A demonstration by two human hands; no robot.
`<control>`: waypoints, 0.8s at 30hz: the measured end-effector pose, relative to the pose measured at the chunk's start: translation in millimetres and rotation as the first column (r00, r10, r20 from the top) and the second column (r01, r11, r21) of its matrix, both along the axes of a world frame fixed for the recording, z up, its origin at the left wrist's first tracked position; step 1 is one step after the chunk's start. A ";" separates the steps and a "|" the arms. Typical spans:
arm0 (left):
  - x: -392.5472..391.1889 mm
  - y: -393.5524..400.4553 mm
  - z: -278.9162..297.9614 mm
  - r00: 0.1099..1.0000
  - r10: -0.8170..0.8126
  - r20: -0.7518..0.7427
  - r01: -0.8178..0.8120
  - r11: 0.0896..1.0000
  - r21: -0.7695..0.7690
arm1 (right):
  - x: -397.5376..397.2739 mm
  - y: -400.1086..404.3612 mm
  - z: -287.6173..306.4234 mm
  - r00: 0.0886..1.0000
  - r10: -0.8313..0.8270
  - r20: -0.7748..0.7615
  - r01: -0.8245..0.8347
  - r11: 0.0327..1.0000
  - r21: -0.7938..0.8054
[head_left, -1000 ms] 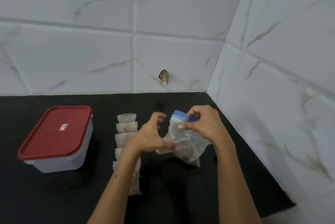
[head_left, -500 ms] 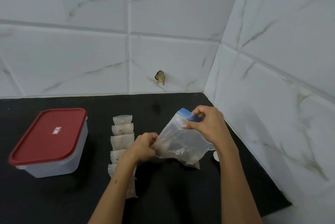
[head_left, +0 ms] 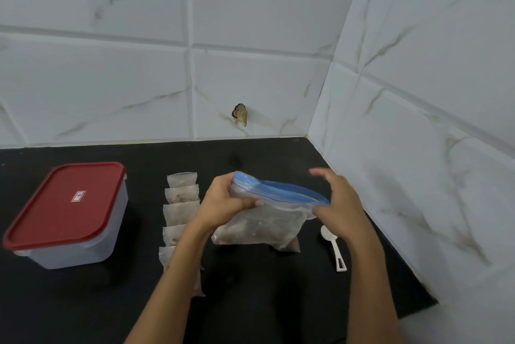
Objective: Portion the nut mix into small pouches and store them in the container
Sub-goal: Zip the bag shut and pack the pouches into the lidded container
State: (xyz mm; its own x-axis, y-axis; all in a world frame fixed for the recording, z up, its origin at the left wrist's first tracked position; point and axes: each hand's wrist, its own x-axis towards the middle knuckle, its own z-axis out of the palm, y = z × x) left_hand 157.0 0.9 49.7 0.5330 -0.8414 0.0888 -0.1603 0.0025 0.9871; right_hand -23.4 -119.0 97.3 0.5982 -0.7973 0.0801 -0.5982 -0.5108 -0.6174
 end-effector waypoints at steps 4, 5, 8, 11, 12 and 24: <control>5.2 4.9 2.5 0.997 0.019 -0.078 -0.017 1.000 0.024 | -13.0 -12.4 -15.8 0.991 -0.075 -0.110 0.083 0.994 0.077; 5.1 5.5 4.0 0.998 0.004 -0.069 0.000 0.999 0.052 | -14.4 -13.5 -18.0 0.992 -0.086 -0.091 0.093 0.992 0.082; 2.1 8.3 17.6 0.980 0.025 0.196 -0.071 0.971 0.230 | -16.7 -14.7 -18.4 0.996 -0.094 0.003 0.094 0.992 0.084; -4.1 11.3 40.8 0.880 0.080 0.469 -0.202 0.955 0.218 | -17.4 -14.2 -16.5 0.996 -0.073 0.041 0.070 0.995 0.070; -11.0 10.5 49.7 0.845 0.073 0.530 -0.200 0.962 0.188 | -17.5 -14.1 -16.9 0.997 -0.066 0.037 0.064 0.996 0.057; -65.9 -56.2 54.6 0.530 -0.260 0.807 -0.058 0.939 0.340 | -19.4 -0.5 -19.2 0.932 -0.131 0.339 0.050 0.970 0.237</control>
